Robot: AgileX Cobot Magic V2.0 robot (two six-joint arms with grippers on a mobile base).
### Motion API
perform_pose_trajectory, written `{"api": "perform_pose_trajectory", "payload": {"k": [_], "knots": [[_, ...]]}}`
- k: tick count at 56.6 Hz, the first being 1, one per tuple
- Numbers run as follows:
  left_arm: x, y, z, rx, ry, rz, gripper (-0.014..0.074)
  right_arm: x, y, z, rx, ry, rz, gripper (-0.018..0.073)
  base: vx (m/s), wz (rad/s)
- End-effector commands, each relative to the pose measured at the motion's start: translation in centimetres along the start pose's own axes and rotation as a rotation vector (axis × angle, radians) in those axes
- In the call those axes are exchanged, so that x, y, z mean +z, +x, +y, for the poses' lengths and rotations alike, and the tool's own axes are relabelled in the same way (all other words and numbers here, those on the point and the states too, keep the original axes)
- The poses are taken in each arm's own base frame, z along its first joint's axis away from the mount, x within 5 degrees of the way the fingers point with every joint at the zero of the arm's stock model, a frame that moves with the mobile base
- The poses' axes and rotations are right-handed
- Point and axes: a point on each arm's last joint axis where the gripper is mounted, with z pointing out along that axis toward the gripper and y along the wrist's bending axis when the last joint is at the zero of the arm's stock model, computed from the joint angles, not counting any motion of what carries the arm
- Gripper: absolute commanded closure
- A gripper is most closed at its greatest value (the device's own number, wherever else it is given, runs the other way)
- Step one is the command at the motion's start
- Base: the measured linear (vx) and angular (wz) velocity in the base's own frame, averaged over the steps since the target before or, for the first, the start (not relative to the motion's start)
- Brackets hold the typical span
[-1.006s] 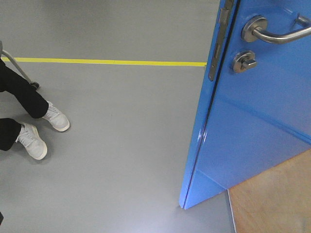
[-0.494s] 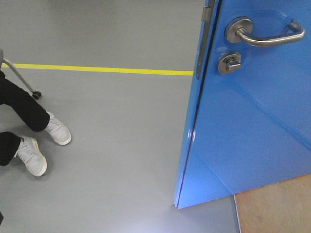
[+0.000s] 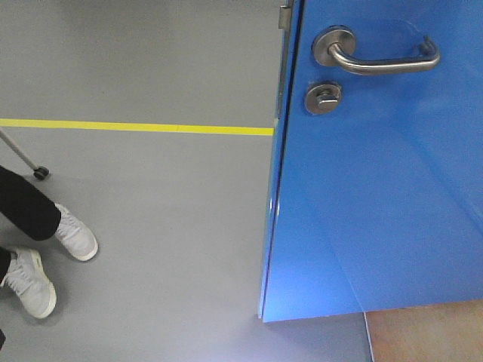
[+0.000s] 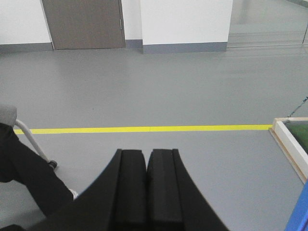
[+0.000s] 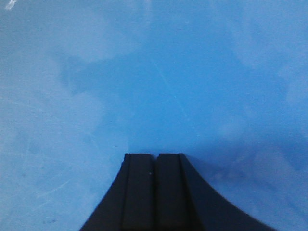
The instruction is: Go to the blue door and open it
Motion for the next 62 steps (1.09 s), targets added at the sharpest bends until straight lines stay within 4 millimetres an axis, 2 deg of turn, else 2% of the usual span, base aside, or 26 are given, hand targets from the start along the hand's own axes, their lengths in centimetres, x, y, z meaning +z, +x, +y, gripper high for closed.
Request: {"api": "perform_pose_trajectory", "payload": {"k": [1,22,34,46,62], "knots": [[-0.4,-1.7,0.0,-0.009,0.007,-0.122,0.0524,-0.9,-1.9,1.0,-0.025,-0.041,-0.132,0.0547,0.33,-0.03],[-0.4,-1.7,0.0,-0.009,0.007,-0.122,0.0524,-0.9,-1.9,1.0,-0.025,-0.041,-0.132,0.0547,0.32,0.0],[-0.4,-1.7,0.0,-0.009,0.007,-0.122,0.0524,-0.1,-1.5,0.5,-0.022,-0.027,-0.116,0.0547,0.25,0.0],[-0.4,-1.7,0.0,-0.009,0.007,-0.122,0.0524,2.3,-0.4,-1.1,-0.012,0.013,-0.071,0.0547,0.12,-0.04],[-0.4,-1.7,0.0,-0.009,0.007,-0.122,0.0524,6.5,2.1,-4.5,0.008,0.092,0.018,0.0547,-0.03,0.0]]}}
